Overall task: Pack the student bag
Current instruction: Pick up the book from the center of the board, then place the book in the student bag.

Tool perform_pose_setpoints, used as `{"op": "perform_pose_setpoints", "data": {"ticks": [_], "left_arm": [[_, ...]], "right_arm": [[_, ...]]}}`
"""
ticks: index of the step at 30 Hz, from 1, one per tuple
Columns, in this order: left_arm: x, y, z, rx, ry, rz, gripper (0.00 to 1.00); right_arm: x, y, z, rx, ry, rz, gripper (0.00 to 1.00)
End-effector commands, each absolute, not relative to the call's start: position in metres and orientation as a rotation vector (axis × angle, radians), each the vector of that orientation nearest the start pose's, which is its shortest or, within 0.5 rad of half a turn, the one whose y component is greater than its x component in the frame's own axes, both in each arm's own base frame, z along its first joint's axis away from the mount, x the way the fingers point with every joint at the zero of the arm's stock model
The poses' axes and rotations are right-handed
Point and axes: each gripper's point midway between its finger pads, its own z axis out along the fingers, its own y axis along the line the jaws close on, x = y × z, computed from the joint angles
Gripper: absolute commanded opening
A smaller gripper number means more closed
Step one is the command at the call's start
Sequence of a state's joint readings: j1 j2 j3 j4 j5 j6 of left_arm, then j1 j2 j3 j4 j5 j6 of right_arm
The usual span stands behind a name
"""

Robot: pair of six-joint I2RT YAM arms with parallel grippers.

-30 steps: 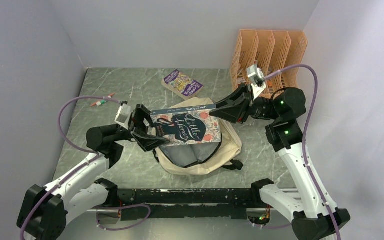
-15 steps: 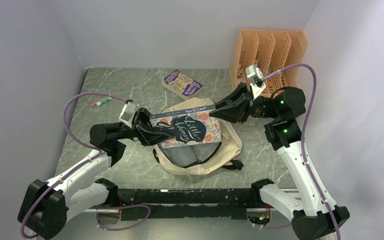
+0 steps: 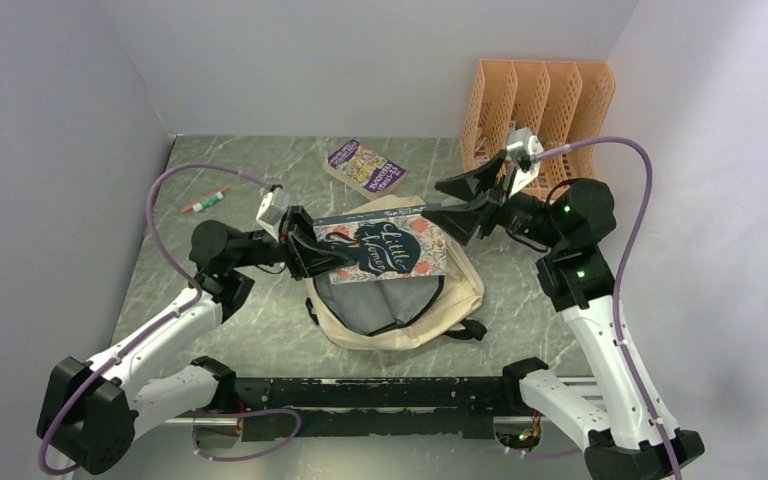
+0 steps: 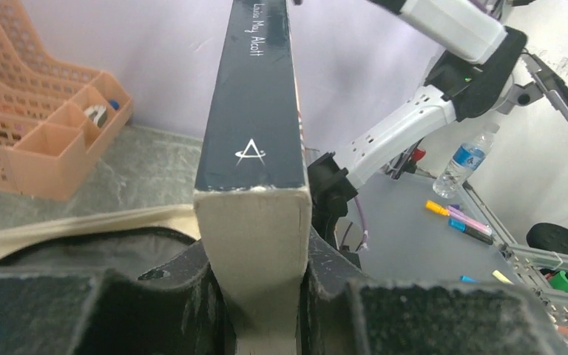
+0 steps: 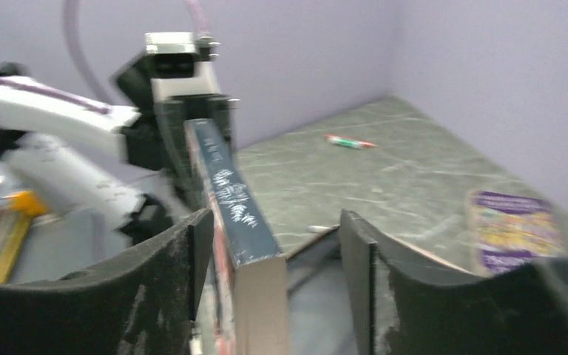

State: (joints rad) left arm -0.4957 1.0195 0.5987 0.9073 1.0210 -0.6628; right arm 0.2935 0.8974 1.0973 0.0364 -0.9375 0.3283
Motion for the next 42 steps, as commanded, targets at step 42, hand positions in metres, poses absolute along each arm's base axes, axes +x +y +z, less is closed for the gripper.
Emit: {"op": "perform_pose_setpoints", "data": {"ticks": [42], "left_arm": [[0.315, -0.105, 0.309, -0.219, 1.811, -0.285, 0.05]], "right_arm": [[0.282, 0.276, 0.142, -0.728, 2.277, 0.071, 0.96]]}}
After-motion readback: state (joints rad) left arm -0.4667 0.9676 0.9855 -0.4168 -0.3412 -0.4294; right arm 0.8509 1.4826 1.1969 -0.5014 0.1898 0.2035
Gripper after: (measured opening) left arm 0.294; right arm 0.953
